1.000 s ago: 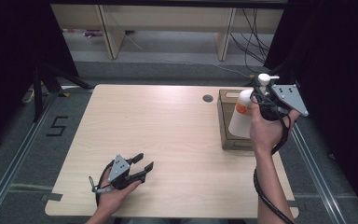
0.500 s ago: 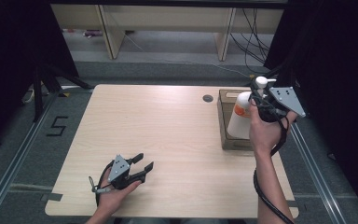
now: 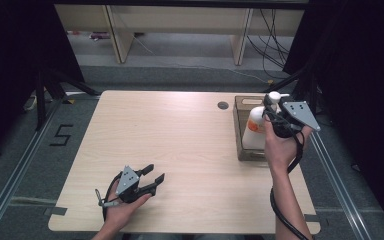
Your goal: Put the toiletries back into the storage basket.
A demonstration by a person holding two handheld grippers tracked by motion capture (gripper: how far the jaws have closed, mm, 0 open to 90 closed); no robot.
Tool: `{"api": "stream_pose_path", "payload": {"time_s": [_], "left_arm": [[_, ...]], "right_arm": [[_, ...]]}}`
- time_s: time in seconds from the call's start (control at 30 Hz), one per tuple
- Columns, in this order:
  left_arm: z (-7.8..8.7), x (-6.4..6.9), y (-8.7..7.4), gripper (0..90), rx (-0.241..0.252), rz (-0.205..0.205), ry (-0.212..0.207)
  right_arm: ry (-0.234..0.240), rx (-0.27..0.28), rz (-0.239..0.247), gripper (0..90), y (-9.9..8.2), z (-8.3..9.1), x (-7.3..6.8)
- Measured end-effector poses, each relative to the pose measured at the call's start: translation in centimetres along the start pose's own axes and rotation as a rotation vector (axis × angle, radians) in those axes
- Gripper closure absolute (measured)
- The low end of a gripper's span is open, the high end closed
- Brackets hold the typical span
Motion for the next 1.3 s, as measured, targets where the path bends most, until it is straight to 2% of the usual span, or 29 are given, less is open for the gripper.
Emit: {"api": "stream_pose_path", "payload": {"time_s": [0.03, 0.2, 0.27, 0.57, 0.7, 0.77, 0.83, 0.87, 0.97, 1.07, 1.3], "left_arm": [[-0.1, 0.0, 0.1, 43.9, 0.014, 0.001, -0.009], [-0.1, 0.0, 0.0, 43.9, 0.014, 0.002, -0.009], [0.0, 0.0, 0.0, 43.9, -0.002, 0.0, 0.001], [-0.1, 0.0, 0.1, 43.9, 0.013, 0.003, -0.008], [-0.1, 0.0, 0.1, 43.9, 0.014, 0.004, -0.008], [0.0, 0.0, 0.0, 43.9, 0.003, 0.003, -0.001], [-0.1, 0.0, 0.1, 43.9, 0.014, 0.002, -0.007], [0.0, 0.0, 0.0, 43.9, -0.001, -0.001, 0.002], [0.0, 0.0, 0.0, 43.9, -0.001, -0.005, 0.003], [0.0, 0.0, 0.0, 43.9, 0.0, -0.003, 0.002], [0.0, 0.0, 0.0, 43.9, 0.002, 0.001, 0.003]], "right_arm": [[-0.005, 0.003, 0.008, 60.0, -0.1, -0.1, 0.0], [-0.001, -0.013, 0.007, 60.0, -0.9, -0.3, 0.0], [-0.002, -0.019, 0.019, 60.0, -1.3, -0.3, 0.1], [0.002, -0.058, 0.009, 59.9, -2.9, -0.7, 0.0], [-0.004, -0.058, 0.025, 59.9, -3.2, -0.7, 0.0], [-0.004, -0.062, 0.009, 59.9, -3.2, -0.6, -0.1], [-0.004, -0.058, 0.025, 59.8, -3.2, -0.7, -0.1], [-0.008, -0.057, 0.019, 59.8, -3.2, -0.7, -0.2], [-0.013, -0.056, 0.031, 59.4, -3.3, -0.6, -0.1], [-0.038, -0.062, 0.046, 56.8, -3.4, -0.4, 0.2], [-0.033, -0.078, 0.049, 41.9, -3.4, -0.2, 0.1]]}}
Point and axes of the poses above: each handheld gripper's, and its own axes: z roughly backward along the jaws, y roughly out of its top, x roughly to its right, the point moved 6 cm from there along -z, roughly forward along the jaws, and after that the axes turned 10 degrees about -x, right-handed, at the moved point
